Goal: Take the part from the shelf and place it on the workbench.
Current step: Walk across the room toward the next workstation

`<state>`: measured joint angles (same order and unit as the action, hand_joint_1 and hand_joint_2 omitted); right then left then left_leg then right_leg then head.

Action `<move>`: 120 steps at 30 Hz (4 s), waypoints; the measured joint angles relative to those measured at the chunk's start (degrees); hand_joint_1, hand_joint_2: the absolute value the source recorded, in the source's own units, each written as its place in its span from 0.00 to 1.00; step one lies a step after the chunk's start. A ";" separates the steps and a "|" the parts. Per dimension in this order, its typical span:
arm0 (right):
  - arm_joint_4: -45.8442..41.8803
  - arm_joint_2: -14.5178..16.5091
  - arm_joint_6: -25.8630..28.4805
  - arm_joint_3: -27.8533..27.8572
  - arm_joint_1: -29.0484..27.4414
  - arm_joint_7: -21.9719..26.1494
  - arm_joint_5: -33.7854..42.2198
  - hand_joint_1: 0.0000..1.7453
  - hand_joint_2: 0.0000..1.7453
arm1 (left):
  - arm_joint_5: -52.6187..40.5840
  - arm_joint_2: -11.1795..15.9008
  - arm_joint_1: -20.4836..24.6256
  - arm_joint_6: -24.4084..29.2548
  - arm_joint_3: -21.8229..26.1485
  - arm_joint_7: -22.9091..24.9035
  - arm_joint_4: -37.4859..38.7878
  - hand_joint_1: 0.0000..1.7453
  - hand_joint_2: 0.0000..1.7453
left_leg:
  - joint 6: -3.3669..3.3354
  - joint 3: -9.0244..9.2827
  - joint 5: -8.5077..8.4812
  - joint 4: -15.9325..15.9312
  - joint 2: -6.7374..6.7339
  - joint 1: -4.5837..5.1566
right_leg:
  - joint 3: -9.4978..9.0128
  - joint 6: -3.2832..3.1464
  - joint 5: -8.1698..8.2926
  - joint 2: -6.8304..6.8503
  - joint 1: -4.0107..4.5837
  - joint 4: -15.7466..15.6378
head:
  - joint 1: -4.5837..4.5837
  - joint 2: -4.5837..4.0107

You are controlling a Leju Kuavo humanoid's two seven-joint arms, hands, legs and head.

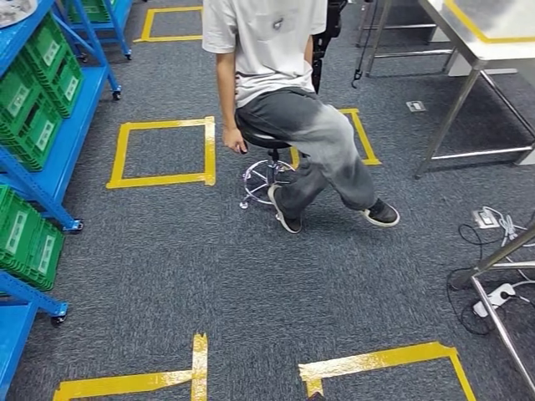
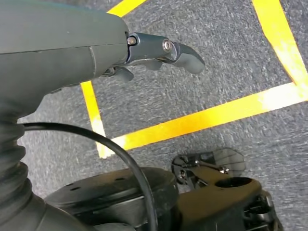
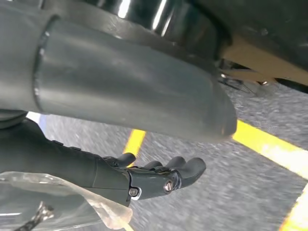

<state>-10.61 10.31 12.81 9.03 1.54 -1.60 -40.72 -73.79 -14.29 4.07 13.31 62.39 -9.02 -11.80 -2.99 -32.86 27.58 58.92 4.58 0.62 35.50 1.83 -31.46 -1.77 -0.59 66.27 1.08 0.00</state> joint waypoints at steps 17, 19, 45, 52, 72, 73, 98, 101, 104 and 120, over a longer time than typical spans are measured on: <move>0.03 -0.13 -0.05 0.70 0.41 -0.94 -0.87 0.00 0.00 | 1.15 -0.05 0.41 -0.08 0.50 0.08 0.02 0.00 1.00 | 4.60 -1.11 -0.10 1.91 -7.79 -1.82 | -6.79 0.29 0.85 7.35 -0.23 -9.58 | -0.59 0.00; 0.03 -0.19 0.01 0.70 0.53 -0.99 -0.87 0.00 0.00 | 1.12 -0.09 0.32 -0.09 0.50 0.08 0.03 0.00 1.00 | 3.62 -0.64 0.22 0.62 -8.33 -1.29 | -6.96 0.96 0.39 8.47 -0.03 -9.45 | -0.46 0.00; 0.07 -0.07 -1.57 0.65 0.43 0.65 -2.61 0.00 0.00 | 0.57 0.01 0.41 0.41 0.58 -1.41 0.02 0.00 1.00 | 4.16 -4.66 3.37 10.12 -4.77 -1.29 | -5.69 -1.55 1.99 5.72 0.30 -9.67 | -0.09 0.00; 0.03 -0.05 -1.28 0.61 0.71 1.32 -3.10 0.00 0.00 | 0.33 -0.02 0.11 0.95 0.58 -1.00 0.02 0.00 1.00 | 1.96 0.42 0.18 -0.75 -7.33 -0.47 | -6.84 0.46 0.42 8.35 0.52 -9.34 | 0.22 0.00; 0.12 -0.11 -0.78 0.57 0.22 2.92 -3.90 0.00 0.00 | 1.19 -0.23 0.49 0.76 0.65 -2.63 0.02 0.00 0.00 | 4.22 -6.31 6.25 12.43 -3.48 -0.99 | -5.00 -1.61 1.77 2.08 -0.40 -8.89 | -0.20 0.00; 0.12 -0.14 -0.73 0.57 0.21 2.94 -3.91 0.00 0.00 | 1.20 -0.23 0.45 0.77 0.65 -2.51 0.02 0.00 0.00 | 4.31 -7.31 6.68 14.63 -3.68 -1.06 | -5.15 -1.69 1.62 3.07 -0.32 -8.88 | -0.20 0.00; 0.22 -0.39 -3.53 0.04 0.61 1.65 -5.81 0.00 0.00 | 0.50 -0.17 0.36 0.10 0.87 -1.28 0.02 0.00 0.00 | 3.66 -1.15 -0.59 0.40 2.14 -1.09 | -5.15 -0.16 0.85 -1.01 -0.77 -7.51 | 0.46 0.00; 0.22 -0.39 -3.64 0.05 0.52 1.61 -5.73 0.00 0.00 | 0.42 -0.15 0.46 0.04 0.87 -1.21 0.03 0.00 0.00 | 4.28 -4.19 3.30 7.16 -2.31 -0.88 | -5.32 -1.17 0.90 1.43 -0.67 -7.73 | -0.11 0.00; 0.22 -0.47 -3.82 0.08 0.40 1.47 -5.65 0.00 0.00 | 0.20 -0.13 0.47 -0.11 0.87 -1.22 0.03 0.00 0.00 | 4.37 -7.90 6.18 15.63 -3.82 -0.93 | -5.37 -1.64 0.65 4.19 -0.25 -7.72 | -0.22 0.00; 0.16 -0.60 -4.37 0.09 0.89 1.70 -5.49 0.00 0.00 | 0.52 -0.24 0.69 -0.39 0.90 -2.08 0.03 0.00 0.00 | 0.52 -0.05 -0.92 -0.98 -2.27 -0.37 | 1.84 0.98 -6.15 1.86 -0.12 7.53 | 0.55 0.00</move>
<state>-10.44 9.71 8.44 9.11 2.43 0.10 -46.21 -73.27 -14.53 4.76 12.92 63.28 -11.10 -11.76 -2.46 -32.91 26.66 57.94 2.31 0.25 37.35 2.81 -37.61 0.09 -0.71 73.80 1.63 0.00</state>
